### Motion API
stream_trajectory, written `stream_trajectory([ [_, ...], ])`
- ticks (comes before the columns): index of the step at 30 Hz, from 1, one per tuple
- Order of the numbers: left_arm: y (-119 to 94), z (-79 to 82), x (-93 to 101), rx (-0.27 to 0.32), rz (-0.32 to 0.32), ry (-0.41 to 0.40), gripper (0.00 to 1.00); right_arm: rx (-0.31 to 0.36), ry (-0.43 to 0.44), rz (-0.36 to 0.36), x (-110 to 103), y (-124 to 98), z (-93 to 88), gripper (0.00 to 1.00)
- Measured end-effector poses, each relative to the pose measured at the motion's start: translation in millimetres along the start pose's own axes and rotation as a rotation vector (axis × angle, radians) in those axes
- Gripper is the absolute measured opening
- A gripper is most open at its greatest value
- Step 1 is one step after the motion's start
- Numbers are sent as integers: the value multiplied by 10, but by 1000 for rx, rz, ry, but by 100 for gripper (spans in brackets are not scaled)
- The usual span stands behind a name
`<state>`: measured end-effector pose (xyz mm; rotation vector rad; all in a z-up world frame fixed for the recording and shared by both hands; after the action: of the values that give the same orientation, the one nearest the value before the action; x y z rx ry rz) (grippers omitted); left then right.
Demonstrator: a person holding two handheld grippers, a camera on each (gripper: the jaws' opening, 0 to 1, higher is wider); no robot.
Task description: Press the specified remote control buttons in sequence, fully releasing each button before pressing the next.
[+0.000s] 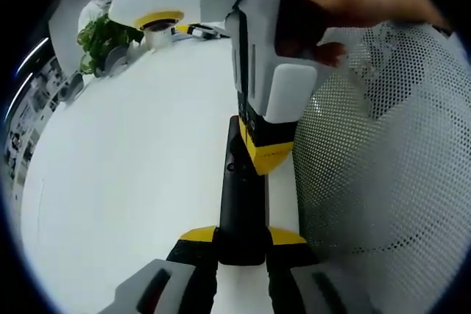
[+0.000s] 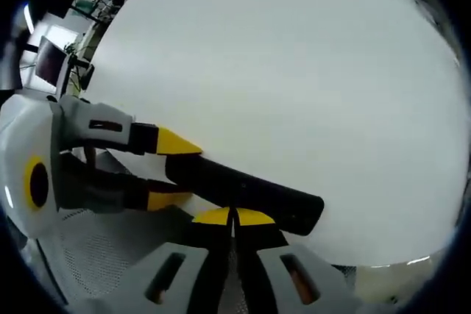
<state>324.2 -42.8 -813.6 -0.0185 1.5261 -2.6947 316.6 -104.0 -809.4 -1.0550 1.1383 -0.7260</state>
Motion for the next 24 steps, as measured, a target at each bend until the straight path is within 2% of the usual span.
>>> stream_trajectory([
  [8, 0, -1, 1, 3, 1, -1, 25, 20, 15, -19, 24, -37, 33, 0],
  [10, -1, -2, 2, 4, 2, -1, 25, 60, 27, -32, 55, -73, 80, 0],
  [15, 1, -2, 2, 5, 4, -1, 25, 100, 85, 48, -5, -116, 136, 0],
  [24, 3, 1, 0, 10, 3, 2, 25, 113, 91, 85, -66, -112, 171, 0],
])
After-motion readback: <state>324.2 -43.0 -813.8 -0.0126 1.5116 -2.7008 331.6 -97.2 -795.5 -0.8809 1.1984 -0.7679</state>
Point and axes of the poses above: the point that each gripper's makers call its tool centre point, and the gripper's own axes: y roughly forward along the fingers, x roughly to its right, z roughly out of its top, the point moved 2 cm from there along -y, roughly backward along the fingers, and after that the axes turned 2 degrees about y, right-handed, at the moved point
